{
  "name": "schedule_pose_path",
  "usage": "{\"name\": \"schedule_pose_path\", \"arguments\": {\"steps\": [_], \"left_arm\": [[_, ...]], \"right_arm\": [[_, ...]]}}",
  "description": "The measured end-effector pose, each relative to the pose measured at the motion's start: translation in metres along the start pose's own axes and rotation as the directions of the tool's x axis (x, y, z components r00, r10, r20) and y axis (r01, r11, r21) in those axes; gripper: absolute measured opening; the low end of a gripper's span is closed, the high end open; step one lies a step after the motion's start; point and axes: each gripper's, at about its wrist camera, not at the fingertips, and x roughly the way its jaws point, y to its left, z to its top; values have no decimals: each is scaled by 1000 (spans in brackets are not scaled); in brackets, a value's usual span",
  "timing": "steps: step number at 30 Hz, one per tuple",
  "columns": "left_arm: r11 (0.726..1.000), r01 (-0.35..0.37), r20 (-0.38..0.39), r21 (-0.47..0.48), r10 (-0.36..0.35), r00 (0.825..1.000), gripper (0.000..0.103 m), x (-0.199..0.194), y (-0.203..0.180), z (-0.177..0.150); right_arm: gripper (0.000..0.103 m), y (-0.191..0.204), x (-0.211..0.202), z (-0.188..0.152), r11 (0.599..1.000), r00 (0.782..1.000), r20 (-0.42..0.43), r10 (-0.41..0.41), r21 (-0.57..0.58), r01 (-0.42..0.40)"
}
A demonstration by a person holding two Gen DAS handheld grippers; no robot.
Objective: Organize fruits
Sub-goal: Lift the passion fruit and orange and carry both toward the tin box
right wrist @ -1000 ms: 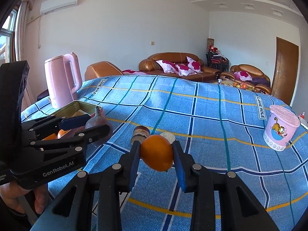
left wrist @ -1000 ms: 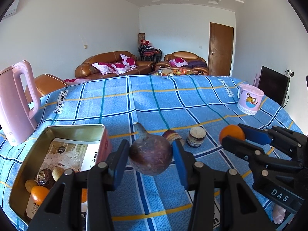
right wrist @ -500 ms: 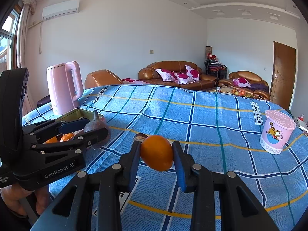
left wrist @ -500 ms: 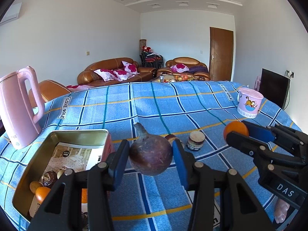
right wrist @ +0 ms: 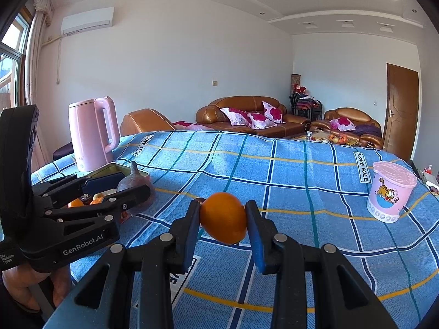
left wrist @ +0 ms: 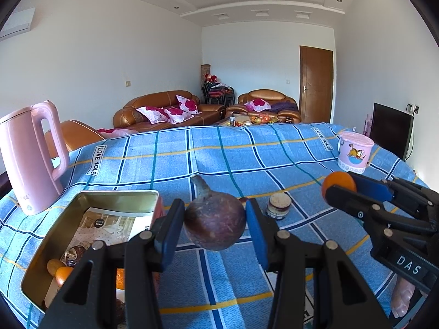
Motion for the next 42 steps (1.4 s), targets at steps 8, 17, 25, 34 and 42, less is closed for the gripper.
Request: {"name": "schedule_pose_path", "arguments": {"steps": [8,17,25,34,42], "left_arm": [[1000,-14,46,13,13,999,48,-10,-3,-1],[1000,-22,66,14,21,998,48,-14,-2,-2],[1000,-21,62,20,19,998,43,-16,-2,-3],[1000,10,26,16,-11,1000,23,-15,1,-4],[997,59,-23,-48,-60,998,75,-20,24,-12]], "right_arm": [[36,-1,-6,-1,1000,999,32,-2,1,2],[36,0,-14,-1,1000,997,75,-4,-7,4],[36,6,-16,-2,1000,997,71,7,-14,-6],[36,18,-13,-2,999,999,49,23,-32,-22],[36,7,-15,-4,1000,999,44,-1,29,-1]]}}
